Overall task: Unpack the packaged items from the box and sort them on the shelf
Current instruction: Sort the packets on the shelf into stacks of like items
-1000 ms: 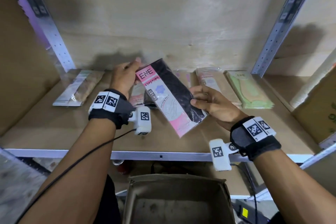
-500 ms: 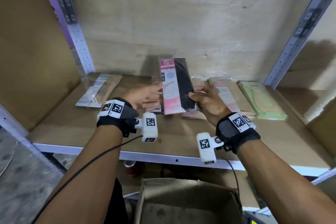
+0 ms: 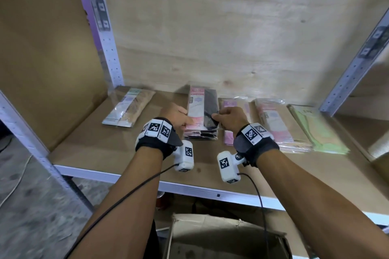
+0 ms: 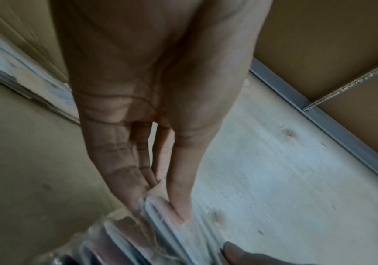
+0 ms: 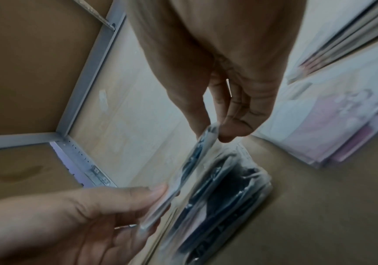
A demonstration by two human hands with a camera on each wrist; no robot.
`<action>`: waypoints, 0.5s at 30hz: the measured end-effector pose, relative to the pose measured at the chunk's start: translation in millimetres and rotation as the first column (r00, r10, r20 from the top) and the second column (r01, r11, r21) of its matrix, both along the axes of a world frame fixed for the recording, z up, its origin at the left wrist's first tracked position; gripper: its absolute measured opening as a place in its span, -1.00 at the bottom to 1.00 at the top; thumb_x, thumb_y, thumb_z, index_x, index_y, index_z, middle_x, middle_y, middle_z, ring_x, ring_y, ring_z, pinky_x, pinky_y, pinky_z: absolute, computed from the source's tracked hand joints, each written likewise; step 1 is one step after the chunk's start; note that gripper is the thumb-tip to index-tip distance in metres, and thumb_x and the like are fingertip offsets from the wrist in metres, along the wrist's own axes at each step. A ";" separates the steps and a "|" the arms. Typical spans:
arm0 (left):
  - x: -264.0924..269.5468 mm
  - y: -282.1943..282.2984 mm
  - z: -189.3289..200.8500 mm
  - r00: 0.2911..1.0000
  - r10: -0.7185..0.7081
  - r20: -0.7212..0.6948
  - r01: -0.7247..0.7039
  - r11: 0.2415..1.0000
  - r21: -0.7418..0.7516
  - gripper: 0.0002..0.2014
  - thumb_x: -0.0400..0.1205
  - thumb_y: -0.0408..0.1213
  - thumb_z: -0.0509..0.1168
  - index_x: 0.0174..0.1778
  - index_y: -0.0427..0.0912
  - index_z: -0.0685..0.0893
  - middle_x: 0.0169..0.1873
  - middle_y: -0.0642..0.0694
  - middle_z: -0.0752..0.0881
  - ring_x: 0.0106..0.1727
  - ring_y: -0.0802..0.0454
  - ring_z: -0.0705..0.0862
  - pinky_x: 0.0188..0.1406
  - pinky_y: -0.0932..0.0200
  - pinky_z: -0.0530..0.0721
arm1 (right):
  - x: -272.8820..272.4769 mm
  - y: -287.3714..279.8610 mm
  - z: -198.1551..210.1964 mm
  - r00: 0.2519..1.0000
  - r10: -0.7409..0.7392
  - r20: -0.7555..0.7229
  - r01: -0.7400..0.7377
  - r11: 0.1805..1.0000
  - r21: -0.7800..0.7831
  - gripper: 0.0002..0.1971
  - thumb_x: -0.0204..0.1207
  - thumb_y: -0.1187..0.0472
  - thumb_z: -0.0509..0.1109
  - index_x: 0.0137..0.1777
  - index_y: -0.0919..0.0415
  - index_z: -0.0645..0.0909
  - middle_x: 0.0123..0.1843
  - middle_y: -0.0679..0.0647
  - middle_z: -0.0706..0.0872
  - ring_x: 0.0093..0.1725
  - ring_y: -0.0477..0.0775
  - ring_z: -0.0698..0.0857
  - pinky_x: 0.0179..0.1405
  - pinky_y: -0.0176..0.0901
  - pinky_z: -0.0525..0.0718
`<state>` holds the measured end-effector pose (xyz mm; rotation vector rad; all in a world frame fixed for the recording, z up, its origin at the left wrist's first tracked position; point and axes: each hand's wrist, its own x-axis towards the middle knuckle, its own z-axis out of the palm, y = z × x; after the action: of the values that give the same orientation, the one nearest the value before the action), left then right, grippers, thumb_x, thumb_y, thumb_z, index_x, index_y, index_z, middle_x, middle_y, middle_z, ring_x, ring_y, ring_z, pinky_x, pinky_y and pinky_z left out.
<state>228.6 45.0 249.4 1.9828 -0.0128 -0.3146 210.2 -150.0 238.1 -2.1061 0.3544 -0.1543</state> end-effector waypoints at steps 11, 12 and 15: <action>0.9 4.3 -7.9 0.999 0.020 0.035 -0.023 0.996 0.082 -0.78 0.43 -0.45 0.61 -0.34 -0.08 0.74 -0.04 -0.19 0.85 -0.10 -0.13 0.87 -0.02 -0.06 0.86 | -0.6 5.8 -12.9 0.998 -0.036 -0.060 0.033 0.998 -0.050 -0.55 0.35 0.04 0.64 0.20 0.19 0.70 0.05 0.16 0.82 0.06 0.22 0.82 0.09 0.17 0.81; 0.5 4.6 -7.7 0.999 0.017 0.040 -0.021 0.996 0.092 -0.77 0.43 -0.44 0.61 -0.36 -0.06 0.73 -0.05 -0.18 0.85 -0.12 -0.12 0.87 -0.04 -0.06 0.86 | -0.3 5.3 -13.2 0.997 -0.038 -0.064 0.034 0.998 -0.055 -0.55 0.36 0.03 0.64 0.20 0.19 0.70 0.06 0.16 0.82 0.06 0.23 0.82 0.10 0.18 0.81; 0.8 6.3 -9.4 0.999 0.004 0.044 -0.008 0.996 0.094 -0.79 0.42 -0.41 0.63 -0.32 -0.04 0.75 -0.06 -0.16 0.86 -0.17 -0.07 0.87 -0.09 -0.04 0.87 | 0.7 5.1 -11.9 0.997 -0.020 -0.075 0.015 0.997 -0.073 -0.55 0.37 0.03 0.62 0.22 0.19 0.71 0.05 0.16 0.83 0.05 0.26 0.83 0.10 0.18 0.81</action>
<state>229.4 51.2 240.0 2.0824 -0.0206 -0.2722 210.9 -144.9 226.2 -2.1852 0.4184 -0.0987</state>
